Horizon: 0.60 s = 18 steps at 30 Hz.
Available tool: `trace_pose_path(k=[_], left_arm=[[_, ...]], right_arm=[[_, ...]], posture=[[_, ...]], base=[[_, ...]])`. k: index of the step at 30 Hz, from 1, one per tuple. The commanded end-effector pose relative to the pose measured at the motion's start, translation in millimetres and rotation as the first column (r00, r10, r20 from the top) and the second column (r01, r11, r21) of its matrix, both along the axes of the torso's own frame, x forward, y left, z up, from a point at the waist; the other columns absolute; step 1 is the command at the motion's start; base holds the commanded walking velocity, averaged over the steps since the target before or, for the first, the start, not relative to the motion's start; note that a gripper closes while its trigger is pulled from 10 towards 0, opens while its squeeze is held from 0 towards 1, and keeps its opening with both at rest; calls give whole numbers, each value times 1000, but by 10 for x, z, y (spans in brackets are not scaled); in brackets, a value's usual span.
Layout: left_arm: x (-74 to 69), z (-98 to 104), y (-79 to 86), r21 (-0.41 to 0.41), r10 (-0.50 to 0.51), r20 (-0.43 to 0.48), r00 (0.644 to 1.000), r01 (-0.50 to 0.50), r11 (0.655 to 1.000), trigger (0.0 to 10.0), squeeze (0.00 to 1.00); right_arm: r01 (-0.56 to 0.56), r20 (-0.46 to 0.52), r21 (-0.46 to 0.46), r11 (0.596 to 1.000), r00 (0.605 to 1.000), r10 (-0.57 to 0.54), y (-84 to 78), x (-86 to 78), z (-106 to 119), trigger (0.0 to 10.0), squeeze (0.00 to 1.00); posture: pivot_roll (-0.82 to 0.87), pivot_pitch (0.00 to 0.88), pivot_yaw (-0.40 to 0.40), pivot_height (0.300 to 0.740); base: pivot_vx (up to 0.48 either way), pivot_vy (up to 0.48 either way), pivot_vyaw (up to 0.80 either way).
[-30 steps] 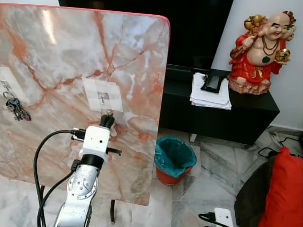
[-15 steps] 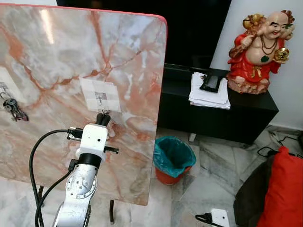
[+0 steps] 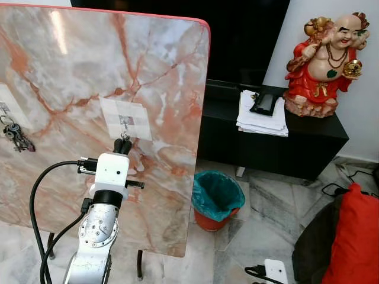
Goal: Hang keys on a hook
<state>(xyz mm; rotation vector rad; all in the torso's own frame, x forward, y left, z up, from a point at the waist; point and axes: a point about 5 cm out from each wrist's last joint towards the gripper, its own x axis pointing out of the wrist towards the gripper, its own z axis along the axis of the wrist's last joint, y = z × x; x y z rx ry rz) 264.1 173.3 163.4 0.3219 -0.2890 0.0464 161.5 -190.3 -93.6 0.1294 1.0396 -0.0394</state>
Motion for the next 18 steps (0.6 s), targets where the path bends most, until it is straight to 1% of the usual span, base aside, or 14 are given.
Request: trace_pose_path(k=[1,2,4,5,7,9,10,11,12,14,15,16,18], left_arm=[[14,48,7,2,9,14,1000,-9,1000,10000,0],[18,48,16,3,10,14,1000,-10,1000,10000,0],[26,47,29,5,12,14,1000,-12,1000,10000,0],[30,45,34,4,12,13,1000,-12,1000,10000,0],[33,42,38,4,12,11,1000,-12,1000,10000,0],[39,37,37,5,9,9,1000,-9,1000,10000,0],[42,34,34,5,5,8,1000,-5,1000,10000,0],[46,31,30,5,2,7,1000,-2,1000,10000,0],[51,24,25,5,-2,4,1000,2,1000,10000,0],[53,21,24,5,-2,3,1000,2,1000,10000,0],[58,16,22,5,-4,1,1000,4,1000,10000,0],[64,8,20,5,-6,-2,1000,6,1000,10000,0],[67,5,21,5,-6,-4,1000,6,1000,10000,0]], right_arm=[[14,1,-7,1000,1000,-14,-87,0,13,10000,0],[18,3,-12,1000,1000,-18,-165,-11,23,10000,0],[22,3,-18,1000,1000,-22,-249,-28,33,10000,0],[22,3,-20,1000,1000,-22,-270,-35,35,10000,0],[21,2,-19,1000,1000,-21,-259,-37,32,10000,0],[15,1,-11,1000,1000,-15,-164,-36,14,10000,0],[11,0,-6,1000,1000,-11,-91,-30,3,10000,0],[6,-1,-1,1000,1000,-6,-15,-24,-7,10000,0],[0,-2,10,1000,1000,0,110,-13,-18,10000,0],[-2,-2,12,1000,1000,2,142,-10,-21,10000,0],[-5,-3,13,1000,1000,5,181,-5,-23,10000,0],[-10,-5,16,1000,1000,10,259,7,-25,10000,0],[-14,-6,18,1000,1000,14,310,16,-25,10000,0]], posture=[[-9,0,-86,740],[-9,0,-87,740],[-8,0,-88,740],[-8,0,-88,740],[-8,0,-88,740],[-8,0,-88,740],[-8,0,-88,740],[-8,0,-88,740],[-8,0,-88,740],[-8,0,-88,740],[-12,0,-87,740],[-12,0,-87,740],[-12,0,-87,740]], base=[[0,0,0],[0,0,0],[0,0,0],[0,0,0],[0,0,0],[0,0,0],[0,0,0],[0,0,0],[0,0,0],[0,0,0],[0,0,0],[0,0,0],[0,0,0]])
